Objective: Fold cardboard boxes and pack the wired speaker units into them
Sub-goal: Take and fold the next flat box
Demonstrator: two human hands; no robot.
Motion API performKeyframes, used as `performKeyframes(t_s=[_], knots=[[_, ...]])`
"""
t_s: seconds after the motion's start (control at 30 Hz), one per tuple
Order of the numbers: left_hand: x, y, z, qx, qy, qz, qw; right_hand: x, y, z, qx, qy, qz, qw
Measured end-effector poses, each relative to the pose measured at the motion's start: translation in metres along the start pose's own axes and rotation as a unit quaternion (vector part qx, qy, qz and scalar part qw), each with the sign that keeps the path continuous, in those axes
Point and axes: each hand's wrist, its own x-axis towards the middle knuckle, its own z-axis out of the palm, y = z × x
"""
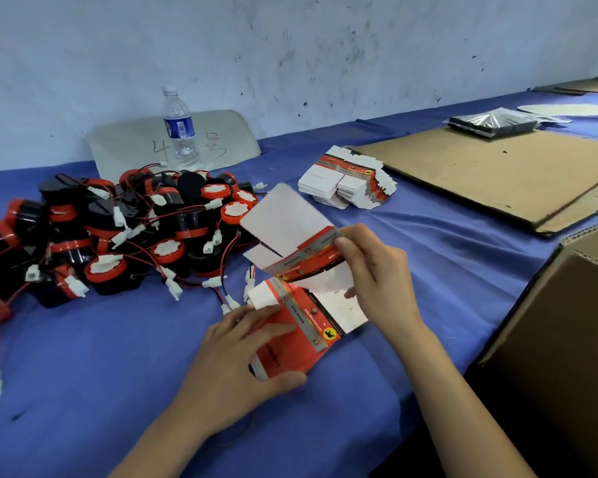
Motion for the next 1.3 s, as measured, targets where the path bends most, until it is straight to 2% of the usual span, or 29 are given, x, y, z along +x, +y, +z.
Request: performKeyframes(t_s=[0.1, 0.23, 0.3, 0.37, 0.43, 0.5, 0.57, 0.67, 0.77, 0.87, 1.03, 1.2, 1.3], knots=[[0.0, 0.001, -0.001, 0.026, -0.021, 0.0, 0.999, 0.002, -0.005, -0.005, 0.065, 0.014, 0.052, 0.996], [0.0, 0.003, -0.001, 0.016, -0.021, -0.008, 1.0, 0.005, -0.006, -0.014, 0.072, 0.009, 0.109, 0.991], [0.0, 0.004, -0.001, 0.02, -0.02, -0.008, 1.0, 0.007, -0.005, -0.02, 0.025, 0.001, 0.123, 0.992], [0.0, 0.004, 0.0, 0.023, -0.019, -0.007, 1.0, 0.01, -0.001, -0.03, -0.082, -0.012, 0.121, 0.989], [0.0, 0.004, 0.0, 0.021, -0.017, -0.004, 1.0, 0.013, 0.002, -0.041, -0.163, -0.039, 0.148, 0.975], [0.0, 0.003, 0.001, 0.019, -0.014, -0.001, 1.0, 0.014, 0.005, -0.052, -0.193, -0.073, 0.18, 0.962], [0.0, 0.003, 0.002, 0.017, -0.008, 0.003, 1.0, 0.014, 0.008, -0.063, -0.143, -0.109, 0.22, 0.959], [-0.001, 0.006, 0.001, -0.002, 0.028, 0.011, 1.0, 0.011, 0.008, -0.07, 0.009, -0.133, 0.283, 0.95], [-0.004, 0.009, -0.003, -0.141, 0.116, -0.005, 0.983, 0.009, 0.004, -0.054, 0.051, -0.14, 0.271, 0.951], [-0.008, 0.011, -0.005, -0.259, 0.135, -0.04, 0.955, 0.007, -0.001, -0.024, 0.055, -0.145, 0.254, 0.955], [-0.009, 0.012, -0.003, -0.261, 0.173, -0.032, 0.949, -0.002, -0.004, 0.006, -0.134, -0.187, 0.244, 0.942], [-0.009, 0.01, -0.003, -0.222, 0.164, -0.017, 0.961, -0.006, -0.019, 0.02, -0.063, -0.125, 0.245, 0.959], [-0.011, 0.011, -0.004, -0.242, 0.167, -0.023, 0.956, -0.006, -0.023, 0.017, -0.006, -0.12, 0.239, 0.964]])
